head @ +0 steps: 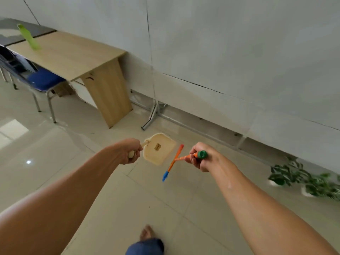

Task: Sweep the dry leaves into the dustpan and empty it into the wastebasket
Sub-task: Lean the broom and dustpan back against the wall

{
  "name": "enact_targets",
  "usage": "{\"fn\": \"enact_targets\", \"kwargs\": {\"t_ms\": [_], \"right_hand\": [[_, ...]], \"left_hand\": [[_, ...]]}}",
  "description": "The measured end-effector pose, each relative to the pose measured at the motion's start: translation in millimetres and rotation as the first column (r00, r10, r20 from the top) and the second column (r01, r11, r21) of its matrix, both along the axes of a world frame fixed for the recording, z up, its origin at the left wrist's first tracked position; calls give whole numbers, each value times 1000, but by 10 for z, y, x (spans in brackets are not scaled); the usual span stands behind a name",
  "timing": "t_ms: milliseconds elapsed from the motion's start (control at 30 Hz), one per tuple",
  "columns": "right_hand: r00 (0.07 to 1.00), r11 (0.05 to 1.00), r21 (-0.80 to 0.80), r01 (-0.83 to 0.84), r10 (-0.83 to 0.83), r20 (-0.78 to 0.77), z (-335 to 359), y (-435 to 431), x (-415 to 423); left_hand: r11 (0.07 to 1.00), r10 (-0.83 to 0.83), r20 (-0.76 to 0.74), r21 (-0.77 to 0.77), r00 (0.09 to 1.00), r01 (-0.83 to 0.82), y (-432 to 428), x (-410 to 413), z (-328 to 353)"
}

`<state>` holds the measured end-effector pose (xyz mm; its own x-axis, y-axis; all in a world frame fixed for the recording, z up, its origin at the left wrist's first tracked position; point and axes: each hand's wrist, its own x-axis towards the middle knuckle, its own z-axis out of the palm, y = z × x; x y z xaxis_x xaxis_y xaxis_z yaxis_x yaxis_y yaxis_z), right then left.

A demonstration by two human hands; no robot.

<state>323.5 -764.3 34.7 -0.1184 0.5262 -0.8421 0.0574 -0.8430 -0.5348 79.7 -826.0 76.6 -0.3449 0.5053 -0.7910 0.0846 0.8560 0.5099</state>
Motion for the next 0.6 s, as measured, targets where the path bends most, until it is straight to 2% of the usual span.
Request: {"fn": "enact_targets", "kwargs": {"t_ms": [200, 333, 467, 600], "right_hand": [[999, 999, -19, -30, 30, 34, -133, 1179, -853], [998, 997, -45, 60, -58, 35, -213, 1825, -1372], [989, 989, -40, 146, -146, -1, -246, 2345, -1800], [981, 983, -43, 180, -182, -68, -240, 2915, -2068]], "left_hand": [[999, -40, -34, 26, 999, 41, 1257, -870, -173], [994, -107, -20, 10, 994, 107, 2081, -1422, -279], [979, -203, -46, -10, 978, 203, 2852, -1823, -322], [961, -273, -8, -48, 962, 272, 3615, -2056, -375]]}}
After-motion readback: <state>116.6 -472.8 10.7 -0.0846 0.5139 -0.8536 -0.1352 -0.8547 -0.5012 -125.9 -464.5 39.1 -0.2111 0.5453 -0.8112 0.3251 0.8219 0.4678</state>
